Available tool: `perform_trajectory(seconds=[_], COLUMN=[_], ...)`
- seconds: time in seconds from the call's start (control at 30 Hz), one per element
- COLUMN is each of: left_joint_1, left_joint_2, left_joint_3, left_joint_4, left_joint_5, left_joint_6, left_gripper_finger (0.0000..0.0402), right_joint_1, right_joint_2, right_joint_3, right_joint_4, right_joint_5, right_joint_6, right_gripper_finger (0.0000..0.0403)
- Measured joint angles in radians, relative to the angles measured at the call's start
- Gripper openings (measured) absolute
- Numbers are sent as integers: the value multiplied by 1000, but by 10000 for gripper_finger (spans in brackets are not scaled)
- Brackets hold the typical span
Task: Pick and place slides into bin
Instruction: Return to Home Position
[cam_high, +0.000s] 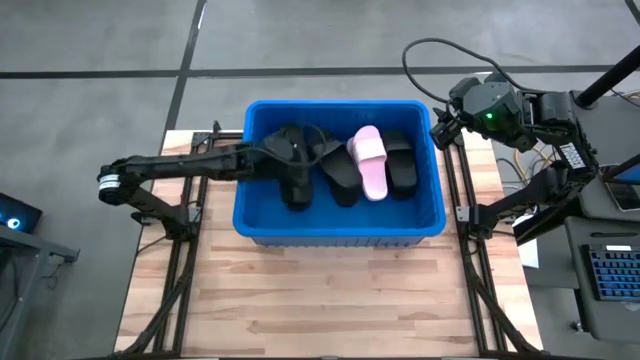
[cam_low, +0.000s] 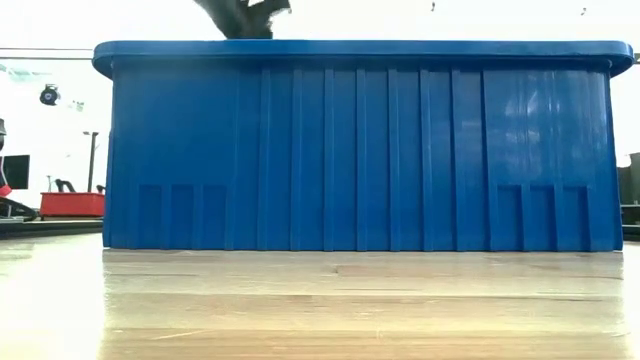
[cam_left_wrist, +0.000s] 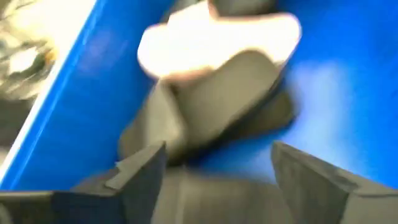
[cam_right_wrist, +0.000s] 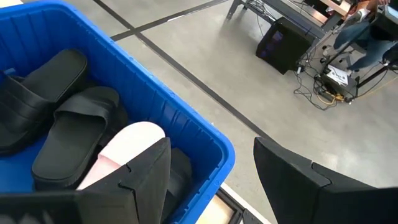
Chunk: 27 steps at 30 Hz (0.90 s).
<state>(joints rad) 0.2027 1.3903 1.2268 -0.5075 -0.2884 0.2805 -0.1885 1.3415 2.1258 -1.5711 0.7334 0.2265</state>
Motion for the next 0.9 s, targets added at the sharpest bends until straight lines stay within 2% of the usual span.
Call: perform_trajectory(seconds=[0.13, 0.23, 0.3, 0.43, 0.5, 0.73, 0.9], left_joint_1=[-1, -2, -2, 1, -2, -13, -22], left_joint_2=[-3, -3, -5, -21, -40, -169, -303], left_joint_3=[113, 146, 163, 196, 198, 171, 143], left_joint_4=[55, 145, 220, 267, 262, 264, 263], left_joint_5=[192, 274, 315, 487, 521, 520, 515], left_joint_6=[-55, -105, -195, -300, -301, -249, -219], left_gripper_finger=[207, 144, 100, 15, 9, 1, 0], right_joint_1=[0, 0, 0, 0, 0, 0, 0], right_joint_2=[0, 0, 0, 0, 0, 2, 2], right_joint_3=[0, 0, 0, 0, 0, 0, 0], right_joint_4=[0, 0, 0, 0, 0, 0, 1], right_joint_5=[0, 0, 0, 0, 0, -6, -95], right_joint_6=[0, 0, 0, 0, 0, 1, 22], right_gripper_finger=[221, 221, 221, 221, 221, 221, 221])
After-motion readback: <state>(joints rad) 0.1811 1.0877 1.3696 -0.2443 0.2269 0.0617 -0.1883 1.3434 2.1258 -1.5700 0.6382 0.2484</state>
